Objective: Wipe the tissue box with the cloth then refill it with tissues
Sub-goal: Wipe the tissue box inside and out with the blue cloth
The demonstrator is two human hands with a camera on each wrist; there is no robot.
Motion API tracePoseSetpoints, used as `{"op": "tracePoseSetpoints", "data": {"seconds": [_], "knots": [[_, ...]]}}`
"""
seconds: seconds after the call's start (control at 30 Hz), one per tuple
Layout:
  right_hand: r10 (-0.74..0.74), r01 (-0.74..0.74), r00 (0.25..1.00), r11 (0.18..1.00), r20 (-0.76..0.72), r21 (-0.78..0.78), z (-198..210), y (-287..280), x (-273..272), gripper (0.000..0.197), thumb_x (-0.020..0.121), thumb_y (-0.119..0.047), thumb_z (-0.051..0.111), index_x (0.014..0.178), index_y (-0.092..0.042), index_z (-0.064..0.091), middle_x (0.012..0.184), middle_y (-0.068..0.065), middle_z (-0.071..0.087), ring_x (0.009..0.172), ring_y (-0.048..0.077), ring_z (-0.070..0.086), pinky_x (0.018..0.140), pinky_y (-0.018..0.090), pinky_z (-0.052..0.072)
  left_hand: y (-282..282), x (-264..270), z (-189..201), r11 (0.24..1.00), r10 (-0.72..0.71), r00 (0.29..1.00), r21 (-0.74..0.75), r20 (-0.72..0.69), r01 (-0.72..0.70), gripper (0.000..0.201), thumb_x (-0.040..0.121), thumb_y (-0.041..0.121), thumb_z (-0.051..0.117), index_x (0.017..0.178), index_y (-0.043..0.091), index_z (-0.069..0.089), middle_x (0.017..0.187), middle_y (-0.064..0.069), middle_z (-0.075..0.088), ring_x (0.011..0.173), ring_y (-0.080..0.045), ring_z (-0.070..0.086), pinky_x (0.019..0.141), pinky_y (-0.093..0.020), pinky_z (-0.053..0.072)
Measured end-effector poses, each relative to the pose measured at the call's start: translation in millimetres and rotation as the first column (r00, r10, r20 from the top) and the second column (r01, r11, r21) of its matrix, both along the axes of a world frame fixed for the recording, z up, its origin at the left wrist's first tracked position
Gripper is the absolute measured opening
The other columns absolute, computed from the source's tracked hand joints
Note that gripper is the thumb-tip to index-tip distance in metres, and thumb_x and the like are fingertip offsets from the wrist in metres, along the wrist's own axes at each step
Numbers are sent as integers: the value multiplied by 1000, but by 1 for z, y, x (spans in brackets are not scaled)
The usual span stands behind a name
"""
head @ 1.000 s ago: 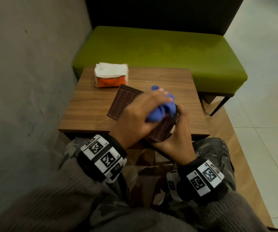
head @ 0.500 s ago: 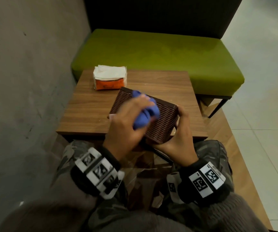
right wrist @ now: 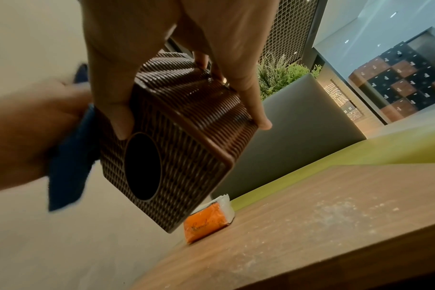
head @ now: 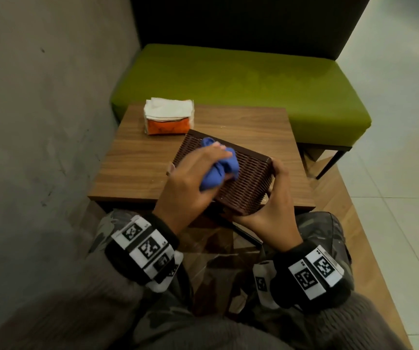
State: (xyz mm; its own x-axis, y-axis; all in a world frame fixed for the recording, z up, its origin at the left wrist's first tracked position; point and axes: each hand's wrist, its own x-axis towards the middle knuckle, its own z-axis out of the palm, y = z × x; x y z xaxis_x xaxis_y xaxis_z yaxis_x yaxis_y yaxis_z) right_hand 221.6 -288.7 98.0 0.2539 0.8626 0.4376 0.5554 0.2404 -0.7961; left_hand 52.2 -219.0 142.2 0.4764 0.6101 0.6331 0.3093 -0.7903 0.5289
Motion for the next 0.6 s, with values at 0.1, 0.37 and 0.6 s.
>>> {"op": "tracePoseSetpoints", "data": {"seconds": [0.1, 0.37, 0.6], "knots": [[15, -15, 1000, 1000, 20, 11, 5, -4, 5, 100, 57, -48, 82, 136, -38, 21, 133, 3, 42, 125, 16, 45, 102, 39, 45, 31, -12, 1, 943, 297, 945, -195, 138, -268, 24, 86, 20, 65, 109, 12, 61, 105, 1, 62, 99, -4, 56, 84, -4, 37], [10, -10, 1000, 1000, -9, -18, 0, 1, 1, 102, 55, -48, 84, 137, -31, 25, 133, 3, 43, 125, 18, 46, 103, 42, 44, 5, -13, -5, 975, 193, 975, -138, 113, -177, 25, 85, 9, 66, 109, 9, 61, 110, 2, 60, 104, -2, 54, 90, -9, 38], [62, -75, 984, 995, -167, -69, 11, -8, 8, 102, 55, -46, 87, 135, -38, 25, 138, -3, 42, 132, 7, 42, 105, 38, 46, 56, -61, -29, 688, 423, 902, -680, 90, -254, 13, 84, 20, 67, 94, 13, 61, 91, 1, 65, 91, -18, 63, 80, -27, 43]]}}
